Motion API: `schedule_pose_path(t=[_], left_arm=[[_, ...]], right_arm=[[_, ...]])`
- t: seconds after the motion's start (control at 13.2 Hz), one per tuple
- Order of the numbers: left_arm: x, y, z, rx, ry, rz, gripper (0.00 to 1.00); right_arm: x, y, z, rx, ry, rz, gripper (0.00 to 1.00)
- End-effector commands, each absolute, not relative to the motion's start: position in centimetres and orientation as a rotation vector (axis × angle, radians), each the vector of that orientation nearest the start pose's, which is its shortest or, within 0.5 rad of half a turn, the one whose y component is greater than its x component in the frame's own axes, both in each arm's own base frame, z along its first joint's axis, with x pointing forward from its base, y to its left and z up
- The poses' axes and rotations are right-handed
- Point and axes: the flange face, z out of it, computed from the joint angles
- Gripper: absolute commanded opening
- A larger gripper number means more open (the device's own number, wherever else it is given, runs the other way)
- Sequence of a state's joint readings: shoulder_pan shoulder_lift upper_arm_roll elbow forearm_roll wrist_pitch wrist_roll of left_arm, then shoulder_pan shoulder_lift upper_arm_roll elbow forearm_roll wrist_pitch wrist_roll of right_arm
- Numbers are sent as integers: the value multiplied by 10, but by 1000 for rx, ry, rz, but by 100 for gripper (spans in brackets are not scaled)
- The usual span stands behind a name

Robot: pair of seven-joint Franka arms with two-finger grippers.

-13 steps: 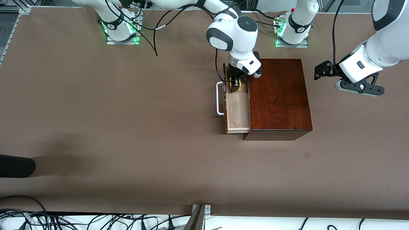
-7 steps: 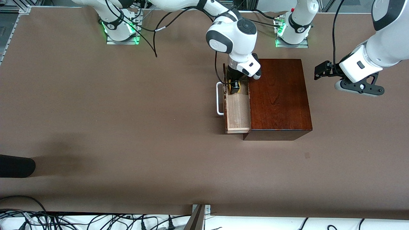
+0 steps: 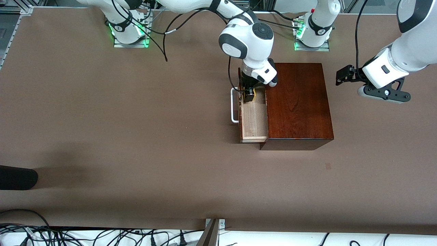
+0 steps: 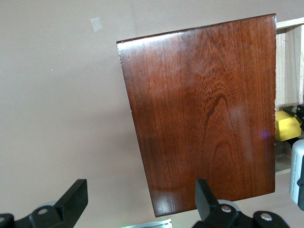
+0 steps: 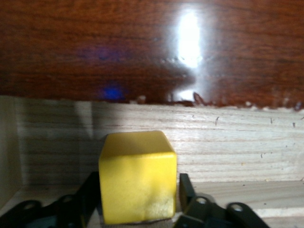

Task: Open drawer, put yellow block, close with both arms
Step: 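Lower the cube into the drawer and open the right gripper, then raise the right gripper away while the left gripper moves toward the drawer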

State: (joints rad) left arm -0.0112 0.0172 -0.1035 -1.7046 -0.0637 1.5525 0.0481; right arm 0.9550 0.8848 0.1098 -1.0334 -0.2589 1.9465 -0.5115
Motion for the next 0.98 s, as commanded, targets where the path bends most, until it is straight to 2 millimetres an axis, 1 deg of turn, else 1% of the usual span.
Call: schedule_pose_path(t=[0.0,0.08,0.15,0.3,0.38,0.45,0.53,0.61,0.68,0.76,0.83,0.91], left_arm=[[540,-68,554,-3162,280,265,100],[540,-68,554,-3162,277,265,100],[540,-68,554,-3162,280,265,100],[540,-69,556,-3161,285,261,100],[540,-73,557,-3160,299,256,100],[539,-77,562,-3157,321,244,100],[539,-83,573,-3154,391,229,100],[537,-97,575,-3147,472,258,100],[540,-104,579,-3152,500,252,100],[541,-112,580,-3150,542,245,100],[540,-130,586,-3132,619,226,100],[541,-137,586,-3122,700,234,100]], right_arm=[[418,654,370,2157,2141,143,100],[416,655,399,2212,2123,192,100],[414,654,423,2272,2101,222,100],[414,642,471,2303,2059,282,100],[418,630,496,2321,2017,300,100],[435,610,516,2377,1924,316,100],[451,587,539,2453,1799,343,100],[478,556,560,2533,1654,377,100],[507,521,580,2581,1555,420,100],[525,488,605,2624,1480,456,100],[542,451,630,2669,1401,487,100],[554,410,646,2718,1304,441,100]])
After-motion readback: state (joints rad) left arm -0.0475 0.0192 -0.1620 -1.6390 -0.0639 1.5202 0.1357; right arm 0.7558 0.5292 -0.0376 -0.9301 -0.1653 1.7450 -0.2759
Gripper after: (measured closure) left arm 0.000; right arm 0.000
